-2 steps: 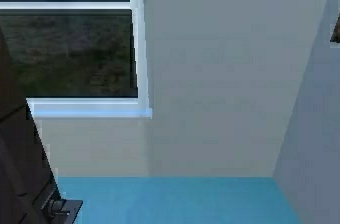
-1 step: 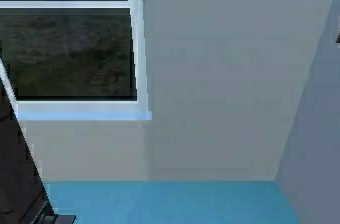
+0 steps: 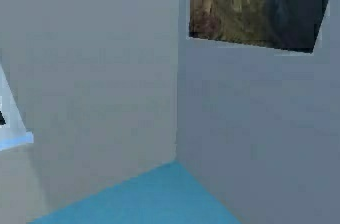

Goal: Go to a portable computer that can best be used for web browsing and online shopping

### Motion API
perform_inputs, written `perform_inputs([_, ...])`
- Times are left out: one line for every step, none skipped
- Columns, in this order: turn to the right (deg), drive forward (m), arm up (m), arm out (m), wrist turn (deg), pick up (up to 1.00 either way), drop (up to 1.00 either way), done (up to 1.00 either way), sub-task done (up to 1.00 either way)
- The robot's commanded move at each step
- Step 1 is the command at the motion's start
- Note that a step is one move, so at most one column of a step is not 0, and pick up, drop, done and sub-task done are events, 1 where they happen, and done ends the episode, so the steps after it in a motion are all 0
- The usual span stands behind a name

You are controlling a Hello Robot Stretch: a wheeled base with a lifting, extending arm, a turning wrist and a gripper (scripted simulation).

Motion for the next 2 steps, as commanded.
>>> perform_inputs([0.0,0.50,0.00,0.00,0.0,0.00,0.00,0.00,0.00])
perform_inputs([-45.0,0.00,0.00,0.00,0.0,0.00,0.00,0.00,0.00])
